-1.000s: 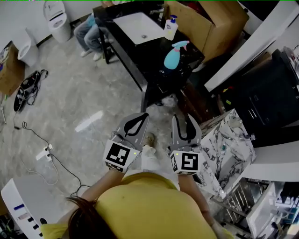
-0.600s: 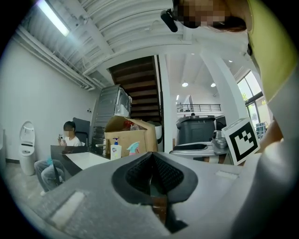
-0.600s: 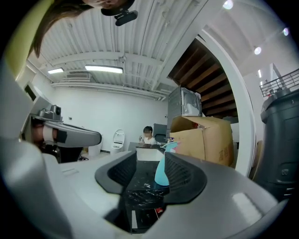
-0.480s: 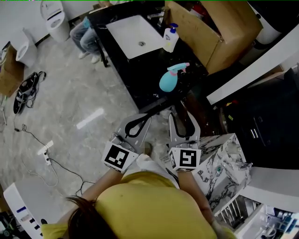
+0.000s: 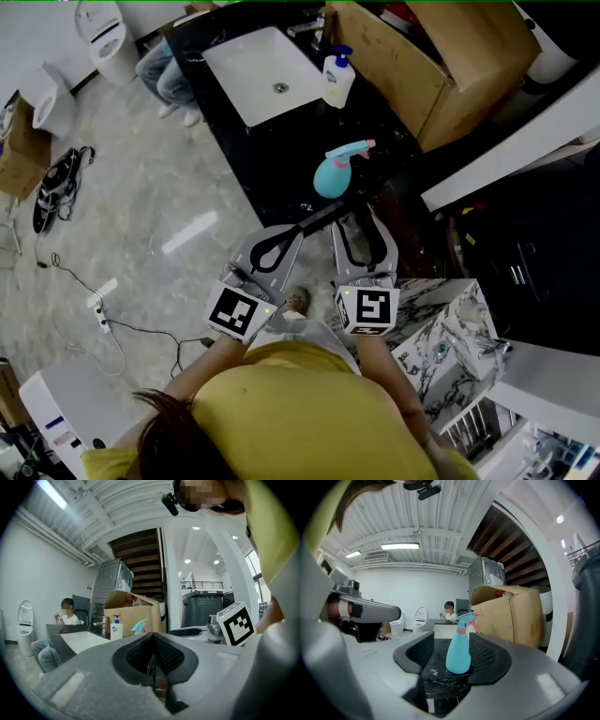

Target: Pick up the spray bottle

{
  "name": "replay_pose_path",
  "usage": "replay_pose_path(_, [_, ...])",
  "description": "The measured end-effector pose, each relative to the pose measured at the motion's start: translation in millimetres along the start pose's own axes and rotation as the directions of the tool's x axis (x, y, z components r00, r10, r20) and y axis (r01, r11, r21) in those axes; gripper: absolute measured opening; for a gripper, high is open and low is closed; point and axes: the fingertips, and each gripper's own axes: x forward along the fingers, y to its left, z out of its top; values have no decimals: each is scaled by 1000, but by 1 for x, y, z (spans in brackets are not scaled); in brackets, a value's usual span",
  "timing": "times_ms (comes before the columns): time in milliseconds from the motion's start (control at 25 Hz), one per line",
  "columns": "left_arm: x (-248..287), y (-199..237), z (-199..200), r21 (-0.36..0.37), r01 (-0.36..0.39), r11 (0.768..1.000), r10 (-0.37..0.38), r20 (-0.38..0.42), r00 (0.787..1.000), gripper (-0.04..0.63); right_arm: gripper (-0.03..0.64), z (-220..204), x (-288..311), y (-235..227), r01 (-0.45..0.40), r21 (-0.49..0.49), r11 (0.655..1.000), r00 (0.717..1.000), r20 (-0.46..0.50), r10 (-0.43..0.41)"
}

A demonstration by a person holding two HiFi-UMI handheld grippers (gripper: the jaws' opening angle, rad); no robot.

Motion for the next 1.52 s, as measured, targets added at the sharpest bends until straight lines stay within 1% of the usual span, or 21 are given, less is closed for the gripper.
replay_pose_path(160, [13, 9, -5, 2, 18, 1000, -18, -20, 1000, 6, 225, 1, 11, -3, 3, 2, 1000, 1000, -7, -3])
replay_pose_path(360, [26, 19, -4, 16, 49, 999, -48, -23, 999, 6, 234, 2, 25, -7, 10, 2, 1000, 1000, -19, -9])
replay_pose_path(560, [38, 29, -7, 4, 79, 997, -78, -44, 996, 6, 251, -8, 42, -7, 10, 7, 1000, 999, -53, -10])
replay_pose_path(720, [49, 38, -15, 5, 91, 996, -91, -53, 994, 6, 258, -23, 59, -10, 8, 10, 1000, 996, -89, -8])
replay_pose_path(1040, [72, 54, -30, -12, 115, 993, -116, -100, 988, 6, 314, -60, 93, -17, 16, 30, 999, 986, -167, -11])
replay_pose_path(1240, [85, 60, -40, -24, 134, 991, -136, -120, 983, 6, 364, -80, 114, -19, -5, 35, 999, 979, -205, 12])
replay_pose_path(1520, [94, 70, -46, -39, 133, 990, -138, -147, 980, 6, 393, -96, 142, -20, -16, 37, 999, 970, -242, 25])
